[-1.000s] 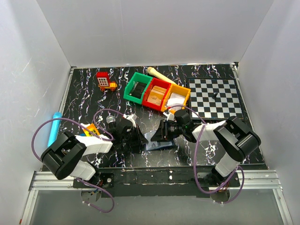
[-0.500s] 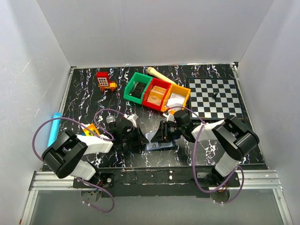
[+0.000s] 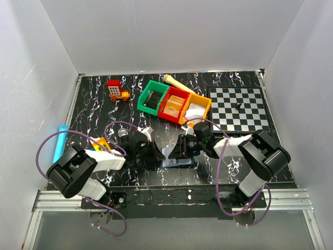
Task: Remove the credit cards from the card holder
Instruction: Remove the credit card from the card holder.
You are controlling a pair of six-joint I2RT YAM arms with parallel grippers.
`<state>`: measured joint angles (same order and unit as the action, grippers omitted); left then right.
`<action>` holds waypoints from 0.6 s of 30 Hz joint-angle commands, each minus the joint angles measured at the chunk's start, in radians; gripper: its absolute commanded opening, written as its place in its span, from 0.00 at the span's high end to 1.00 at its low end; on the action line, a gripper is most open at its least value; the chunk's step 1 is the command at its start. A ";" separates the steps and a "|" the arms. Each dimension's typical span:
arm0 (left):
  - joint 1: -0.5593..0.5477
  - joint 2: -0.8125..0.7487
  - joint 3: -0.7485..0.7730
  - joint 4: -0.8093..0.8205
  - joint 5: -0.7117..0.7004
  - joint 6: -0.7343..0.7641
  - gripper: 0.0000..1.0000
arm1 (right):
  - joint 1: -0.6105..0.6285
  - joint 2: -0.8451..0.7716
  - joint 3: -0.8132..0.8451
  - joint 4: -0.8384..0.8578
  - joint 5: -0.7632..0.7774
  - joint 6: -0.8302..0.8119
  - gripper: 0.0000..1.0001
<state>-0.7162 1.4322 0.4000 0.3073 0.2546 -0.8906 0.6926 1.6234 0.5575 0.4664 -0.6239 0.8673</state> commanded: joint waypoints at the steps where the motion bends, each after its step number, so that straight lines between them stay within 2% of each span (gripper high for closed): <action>1: 0.000 0.005 -0.016 -0.025 -0.014 0.007 1.00 | 0.002 -0.040 0.004 0.021 -0.011 -0.008 0.58; 18: 0.004 0.027 -0.010 -0.031 -0.012 0.004 1.00 | -0.022 -0.088 -0.013 -0.023 -0.002 -0.030 0.58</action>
<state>-0.7155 1.4399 0.3996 0.3153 0.2550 -0.8951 0.6804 1.5791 0.5526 0.4244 -0.6136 0.8566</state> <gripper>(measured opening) 0.008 0.424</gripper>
